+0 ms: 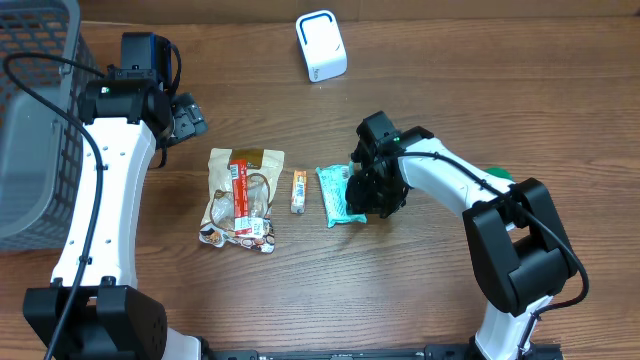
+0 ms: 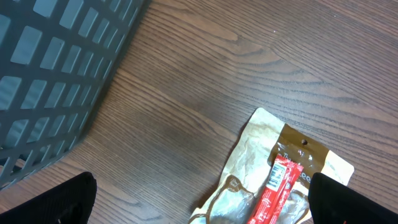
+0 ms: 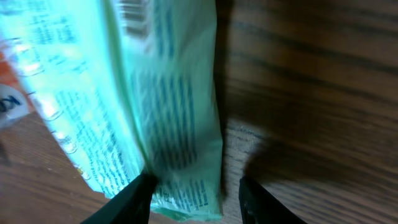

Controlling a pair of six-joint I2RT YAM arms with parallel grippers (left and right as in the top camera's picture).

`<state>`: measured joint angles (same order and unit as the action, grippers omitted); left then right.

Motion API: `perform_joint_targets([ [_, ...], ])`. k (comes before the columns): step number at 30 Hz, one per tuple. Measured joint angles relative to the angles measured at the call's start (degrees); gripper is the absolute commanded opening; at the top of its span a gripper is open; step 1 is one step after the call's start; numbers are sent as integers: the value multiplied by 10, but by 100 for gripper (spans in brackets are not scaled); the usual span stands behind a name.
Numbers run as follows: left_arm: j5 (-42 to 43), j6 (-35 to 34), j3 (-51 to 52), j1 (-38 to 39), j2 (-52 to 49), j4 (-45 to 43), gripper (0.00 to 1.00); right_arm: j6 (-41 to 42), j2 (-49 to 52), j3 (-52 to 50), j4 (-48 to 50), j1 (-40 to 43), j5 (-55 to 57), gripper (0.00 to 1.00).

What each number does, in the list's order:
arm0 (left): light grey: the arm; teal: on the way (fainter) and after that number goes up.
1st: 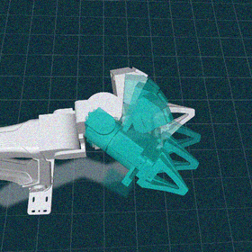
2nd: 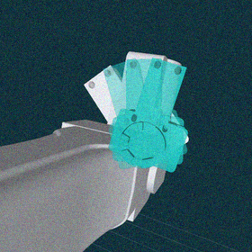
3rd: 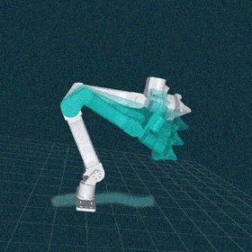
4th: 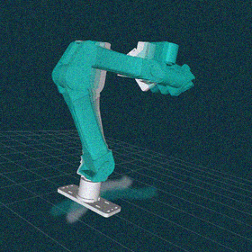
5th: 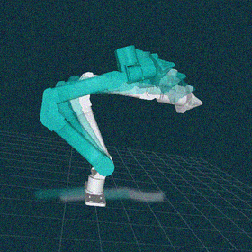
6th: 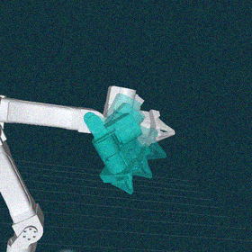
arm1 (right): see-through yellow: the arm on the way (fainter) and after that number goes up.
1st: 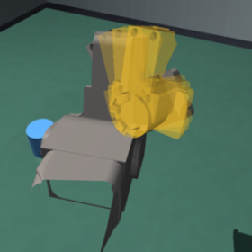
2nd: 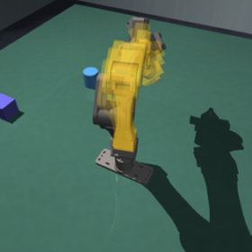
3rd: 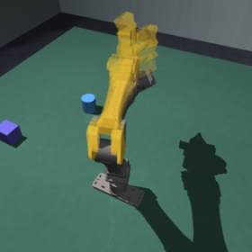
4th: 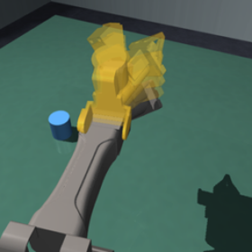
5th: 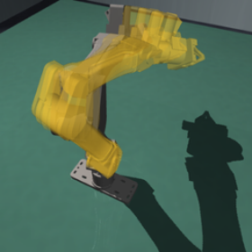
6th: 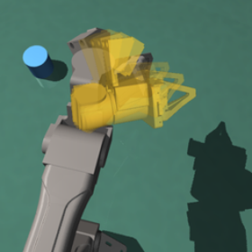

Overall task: Scan the item barcode
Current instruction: 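Move the right gripper to the teal pack and grasp it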

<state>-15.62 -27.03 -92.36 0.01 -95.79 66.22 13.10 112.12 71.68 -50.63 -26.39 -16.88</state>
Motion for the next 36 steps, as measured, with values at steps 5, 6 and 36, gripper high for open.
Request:
perform_joint_targets([
  [5, 0, 0, 0, 0, 0, 0, 100, 16, -5, 0, -25, 0, 57, 47],
  [6, 0, 0, 0, 0, 0, 0, 100, 19, -6, 3, -36, 2, 74, 49],
  [36, 0, 0, 0, 0, 0, 0, 100, 64, -6, 80, -145, 102, 17, 51],
])
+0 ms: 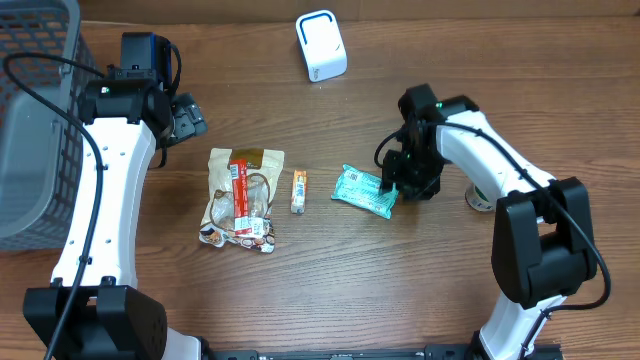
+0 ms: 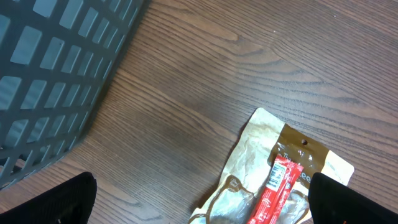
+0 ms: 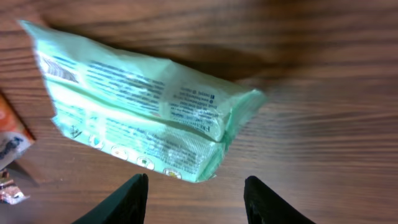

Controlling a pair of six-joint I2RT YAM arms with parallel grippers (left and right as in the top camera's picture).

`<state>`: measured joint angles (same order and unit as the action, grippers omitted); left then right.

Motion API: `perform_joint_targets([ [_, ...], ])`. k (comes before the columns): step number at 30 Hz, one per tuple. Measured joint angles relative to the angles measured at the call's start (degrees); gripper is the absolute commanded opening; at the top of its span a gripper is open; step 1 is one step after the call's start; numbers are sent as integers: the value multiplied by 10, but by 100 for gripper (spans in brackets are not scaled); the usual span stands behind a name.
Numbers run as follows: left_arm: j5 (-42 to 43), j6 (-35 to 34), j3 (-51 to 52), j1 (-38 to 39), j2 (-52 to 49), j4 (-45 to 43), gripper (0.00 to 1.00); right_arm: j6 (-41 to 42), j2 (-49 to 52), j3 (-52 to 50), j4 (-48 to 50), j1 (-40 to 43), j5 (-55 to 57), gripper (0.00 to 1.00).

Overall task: Scan the item barcode
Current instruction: 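Move the right gripper to the teal pack and grasp it, then lift the teal pack and swing it toward the scanner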

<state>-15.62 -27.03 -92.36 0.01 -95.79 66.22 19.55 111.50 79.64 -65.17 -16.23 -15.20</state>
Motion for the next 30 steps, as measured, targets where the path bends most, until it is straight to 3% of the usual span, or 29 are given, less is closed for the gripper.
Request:
perform_joint_targets([
  [11, 0, 0, 0, 0, 0, 0, 100, 73, -1, -97, 149, 0, -34, 46],
  [13, 0, 0, 0, 0, 0, 0, 100, 79, -5, -108, 165, 0, -42, 35],
  [14, 0, 0, 0, 0, 0, 0, 100, 82, -7, -112, 172, 0, -46, 20],
  [18, 0, 0, 0, 0, 0, 0, 100, 89, -14, -116, 180, 0, -59, 4],
  [30, 0, 0, 0, 0, 0, 0, 100, 91, -45, -127, 170, 16, -44, 4],
])
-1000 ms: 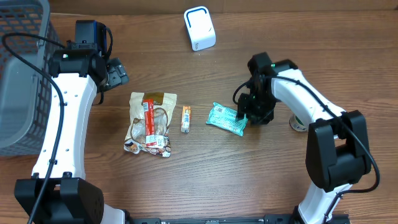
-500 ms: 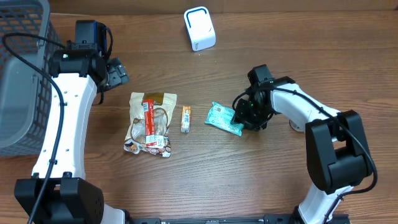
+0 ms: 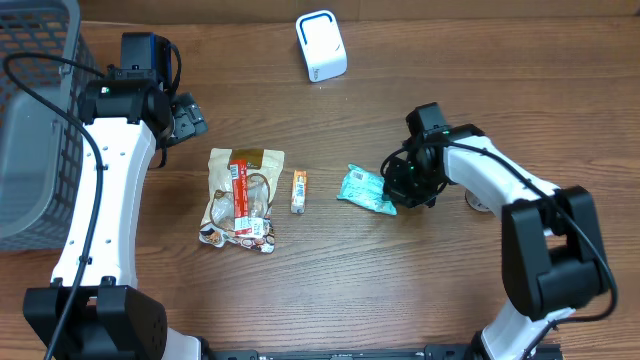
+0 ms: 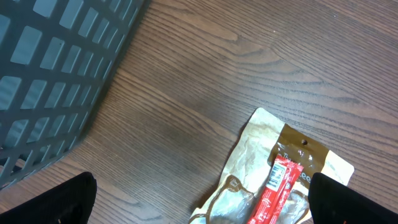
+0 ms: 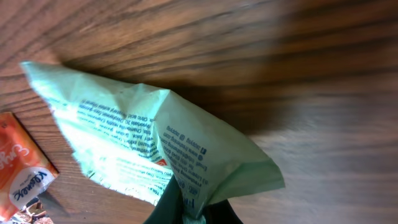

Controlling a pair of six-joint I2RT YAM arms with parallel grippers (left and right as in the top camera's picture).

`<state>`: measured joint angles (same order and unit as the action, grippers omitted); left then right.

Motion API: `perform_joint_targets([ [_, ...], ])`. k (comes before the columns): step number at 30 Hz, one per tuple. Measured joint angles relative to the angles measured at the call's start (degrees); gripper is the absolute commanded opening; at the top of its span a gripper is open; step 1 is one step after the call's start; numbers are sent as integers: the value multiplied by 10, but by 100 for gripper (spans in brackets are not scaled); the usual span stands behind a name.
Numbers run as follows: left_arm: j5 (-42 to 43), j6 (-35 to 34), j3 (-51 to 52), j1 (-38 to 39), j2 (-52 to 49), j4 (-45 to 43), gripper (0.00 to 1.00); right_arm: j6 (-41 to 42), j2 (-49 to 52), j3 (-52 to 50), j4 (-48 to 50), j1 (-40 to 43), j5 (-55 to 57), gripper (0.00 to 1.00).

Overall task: Scan the item barcode
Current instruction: 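Lift the teal pack and swing it toward the scanner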

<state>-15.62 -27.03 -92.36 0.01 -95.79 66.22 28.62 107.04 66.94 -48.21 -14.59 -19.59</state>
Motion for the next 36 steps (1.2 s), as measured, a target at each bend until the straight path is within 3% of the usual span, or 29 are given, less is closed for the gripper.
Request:
perform_joint_targets([
  [9, 0, 0, 0, 0, 0, 0, 100, -28, -82, -1, -20, 3, 12, 4],
  [36, 0, 0, 0, 0, 0, 0, 100, -80, -83, -1, -19, 3, 16, 4],
])
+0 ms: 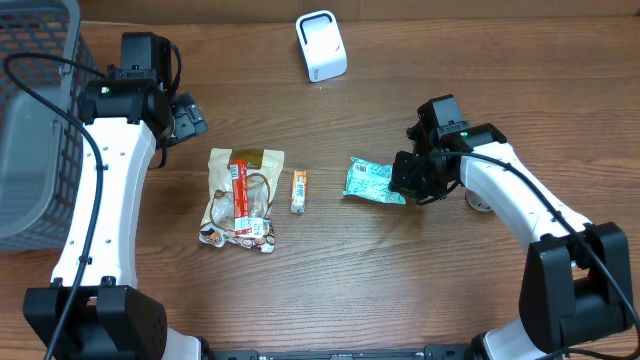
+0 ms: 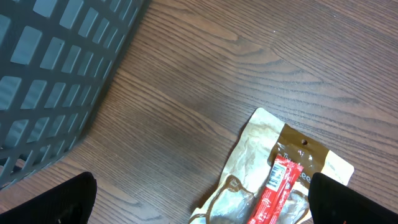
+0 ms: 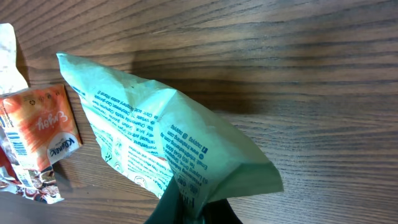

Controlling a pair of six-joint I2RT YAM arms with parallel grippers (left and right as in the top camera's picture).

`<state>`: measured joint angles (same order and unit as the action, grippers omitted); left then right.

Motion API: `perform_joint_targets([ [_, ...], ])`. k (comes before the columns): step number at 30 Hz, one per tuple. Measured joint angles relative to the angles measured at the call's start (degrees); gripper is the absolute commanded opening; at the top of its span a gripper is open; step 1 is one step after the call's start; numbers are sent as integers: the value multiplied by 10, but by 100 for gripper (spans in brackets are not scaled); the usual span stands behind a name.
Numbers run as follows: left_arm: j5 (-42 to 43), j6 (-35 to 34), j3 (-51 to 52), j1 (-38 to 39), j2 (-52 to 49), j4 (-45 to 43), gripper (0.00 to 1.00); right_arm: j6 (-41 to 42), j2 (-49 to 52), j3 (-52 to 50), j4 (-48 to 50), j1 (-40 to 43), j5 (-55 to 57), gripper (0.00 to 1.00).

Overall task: Scan the item barcode
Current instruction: 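Lift the teal pack and swing it toward the scanner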

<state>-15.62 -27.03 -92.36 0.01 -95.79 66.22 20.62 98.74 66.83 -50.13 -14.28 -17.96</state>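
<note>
My right gripper (image 1: pixel 408 177) (image 3: pixel 189 208) is shut on one end of a mint-green printed packet (image 1: pixel 372 181) (image 3: pixel 163 138), which hangs a little above the table right of centre. The white barcode scanner (image 1: pixel 320 45) stands at the back centre, well away from the packet. A small orange sachet (image 1: pixel 298 190) (image 3: pixel 40 126) and a brown pouch with a red stick pack (image 1: pixel 242 195) (image 2: pixel 287 180) lie left of the packet. My left gripper (image 2: pixel 202 199) hovers open beyond the pouch's far left corner, holding nothing.
A grey mesh basket (image 1: pixel 30 110) (image 2: pixel 53 74) fills the far left. A small white object (image 1: pixel 478 203) lies beside my right arm.
My right gripper has moved slightly right and back with the green packet, which now sits higher off the wood. The left arm has not moved.
My right gripper stood open over the green packet lying beside the orange sachet. Then the packet lay turned and further right, between the open fingers. After that the gripper was shut on its end, and now holds it raised.
</note>
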Motion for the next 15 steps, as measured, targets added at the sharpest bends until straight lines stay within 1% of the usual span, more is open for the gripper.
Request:
perform_joint_targets([
  [4, 0, 0, 0, 0, 0, 0, 100, -7, 0, 0, -1, 0, 0, 4],
  [9, 0, 0, 0, 0, 0, 0, 100, -40, -6, 19, -3, 1, 3, 4],
  [11, 0, 0, 0, 0, 0, 0, 100, -62, -19, 37, -12, 0, 5, 4],
  [15, 0, 0, 0, 0, 0, 0, 100, -115, -48, 104, -50, 1, 23, 4],
])
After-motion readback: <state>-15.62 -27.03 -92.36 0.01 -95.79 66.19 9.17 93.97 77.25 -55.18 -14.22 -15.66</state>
